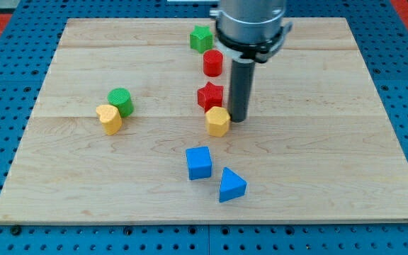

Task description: Slide both the blue blocks diagonally to the bottom right side of the yellow hexagon

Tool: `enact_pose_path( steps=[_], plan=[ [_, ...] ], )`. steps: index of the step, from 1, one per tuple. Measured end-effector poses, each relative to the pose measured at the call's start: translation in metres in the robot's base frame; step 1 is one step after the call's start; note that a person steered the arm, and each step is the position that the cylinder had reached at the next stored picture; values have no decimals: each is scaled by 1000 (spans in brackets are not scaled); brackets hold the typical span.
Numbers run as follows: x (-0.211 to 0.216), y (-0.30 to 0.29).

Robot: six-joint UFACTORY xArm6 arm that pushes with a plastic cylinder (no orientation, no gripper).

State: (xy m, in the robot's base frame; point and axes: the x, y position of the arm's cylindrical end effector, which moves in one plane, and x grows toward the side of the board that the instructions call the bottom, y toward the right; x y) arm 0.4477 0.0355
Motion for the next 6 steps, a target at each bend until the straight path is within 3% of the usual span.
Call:
enact_pose_path(
  steps=[1, 2, 3, 4, 5, 6],
  plan=[
    [5, -25],
    [23, 14],
    [68, 59],
    [141, 77],
    [170, 48],
    [170, -14]
  ],
)
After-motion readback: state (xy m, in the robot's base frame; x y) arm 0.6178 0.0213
